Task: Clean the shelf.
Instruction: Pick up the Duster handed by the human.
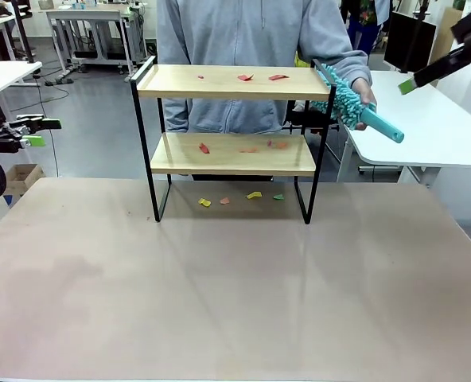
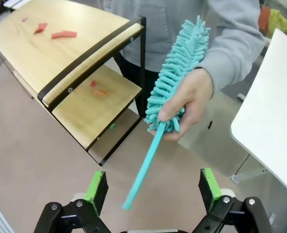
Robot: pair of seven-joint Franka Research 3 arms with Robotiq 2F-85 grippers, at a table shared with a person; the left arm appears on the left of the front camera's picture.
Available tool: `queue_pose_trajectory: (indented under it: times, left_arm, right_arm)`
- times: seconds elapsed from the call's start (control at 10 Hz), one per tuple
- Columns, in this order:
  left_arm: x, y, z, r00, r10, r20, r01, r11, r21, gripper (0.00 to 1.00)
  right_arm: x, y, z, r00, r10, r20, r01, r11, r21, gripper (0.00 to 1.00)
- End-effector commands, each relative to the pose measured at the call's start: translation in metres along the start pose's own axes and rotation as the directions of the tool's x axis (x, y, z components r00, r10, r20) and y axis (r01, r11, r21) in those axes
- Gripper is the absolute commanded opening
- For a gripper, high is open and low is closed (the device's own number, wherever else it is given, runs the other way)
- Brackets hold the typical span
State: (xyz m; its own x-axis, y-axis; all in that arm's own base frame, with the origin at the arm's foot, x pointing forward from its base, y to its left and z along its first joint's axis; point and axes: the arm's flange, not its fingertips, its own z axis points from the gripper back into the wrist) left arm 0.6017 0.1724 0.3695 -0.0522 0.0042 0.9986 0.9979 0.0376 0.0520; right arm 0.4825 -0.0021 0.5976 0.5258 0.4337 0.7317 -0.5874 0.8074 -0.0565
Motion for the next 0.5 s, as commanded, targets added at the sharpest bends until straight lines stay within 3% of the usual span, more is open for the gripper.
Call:
queue_pose_trajectory:
  times: [0.0, 0.3, 0.4]
  left_arm:
    - [0.001, -0.001, 0.000, 1.000, -0.011, -0.006, 0.011, 1.000, -0.007, 1.00]
    - [0.001, -0.001, 0.000, 1.000, -0.011, -0.006, 0.011, 1.000, -0.007, 1.00]
    - [0.001, -0.001, 0.000, 1.000, -0.011, -0.006, 0.011, 1.000, -0.007, 1.00]
  right_arm:
    - [-0.002, -0.017, 0.013, 0.999, 0.036, 0.025, -0.036, 0.999, -0.010, 1.00]
    - [-0.002, -0.012, 0.009, 1.000, 0.005, 0.015, -0.005, 1.000, -0.003, 1.00]
    - [-0.007, 0.005, 0.009, 0.999, 0.007, -0.037, -0.008, 1.000, -0.017, 1.00]
